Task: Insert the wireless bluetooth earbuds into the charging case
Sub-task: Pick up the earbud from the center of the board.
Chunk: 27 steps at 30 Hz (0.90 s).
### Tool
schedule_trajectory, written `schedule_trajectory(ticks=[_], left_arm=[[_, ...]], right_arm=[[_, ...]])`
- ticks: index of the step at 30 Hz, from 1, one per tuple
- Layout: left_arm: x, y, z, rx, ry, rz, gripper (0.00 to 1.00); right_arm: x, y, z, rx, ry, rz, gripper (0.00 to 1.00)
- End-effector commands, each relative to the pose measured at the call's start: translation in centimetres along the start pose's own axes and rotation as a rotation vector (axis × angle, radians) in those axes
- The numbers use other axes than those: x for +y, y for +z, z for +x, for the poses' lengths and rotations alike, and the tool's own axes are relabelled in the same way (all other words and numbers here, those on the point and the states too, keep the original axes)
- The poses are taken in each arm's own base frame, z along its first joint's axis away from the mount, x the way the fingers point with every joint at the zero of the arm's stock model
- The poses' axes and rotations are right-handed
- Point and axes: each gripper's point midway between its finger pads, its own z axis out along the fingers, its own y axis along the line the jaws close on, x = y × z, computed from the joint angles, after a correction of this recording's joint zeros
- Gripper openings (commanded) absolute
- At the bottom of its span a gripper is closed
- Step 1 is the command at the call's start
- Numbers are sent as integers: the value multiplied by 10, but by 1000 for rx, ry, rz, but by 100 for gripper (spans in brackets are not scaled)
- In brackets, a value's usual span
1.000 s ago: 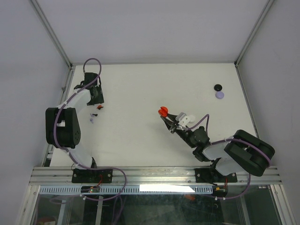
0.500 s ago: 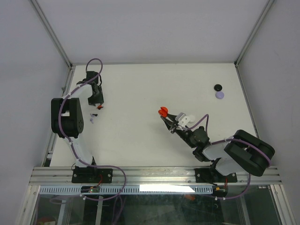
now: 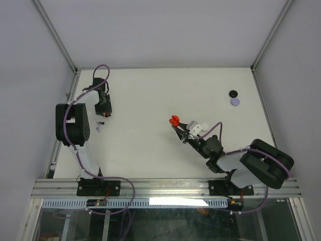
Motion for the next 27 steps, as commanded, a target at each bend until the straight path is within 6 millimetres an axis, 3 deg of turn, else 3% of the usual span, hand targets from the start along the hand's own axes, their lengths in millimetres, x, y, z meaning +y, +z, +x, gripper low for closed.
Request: schedule_trajectory(ticks=[1, 8, 19, 27], left_arm=[[8, -1, -4, 1, -6, -2, 39], [15, 0, -4, 5, -40, -17, 33], [13, 8, -9, 17, -67, 20, 33], [12, 12, -8, 29, -66, 24, 24]], right_arm=[[-7, 6, -24, -80, -12, 22, 0], [-6, 7, -24, -77, -13, 17, 0], [-4, 8, -24, -76, -13, 8, 0], [-4, 8, -25, -75, -14, 5, 0]])
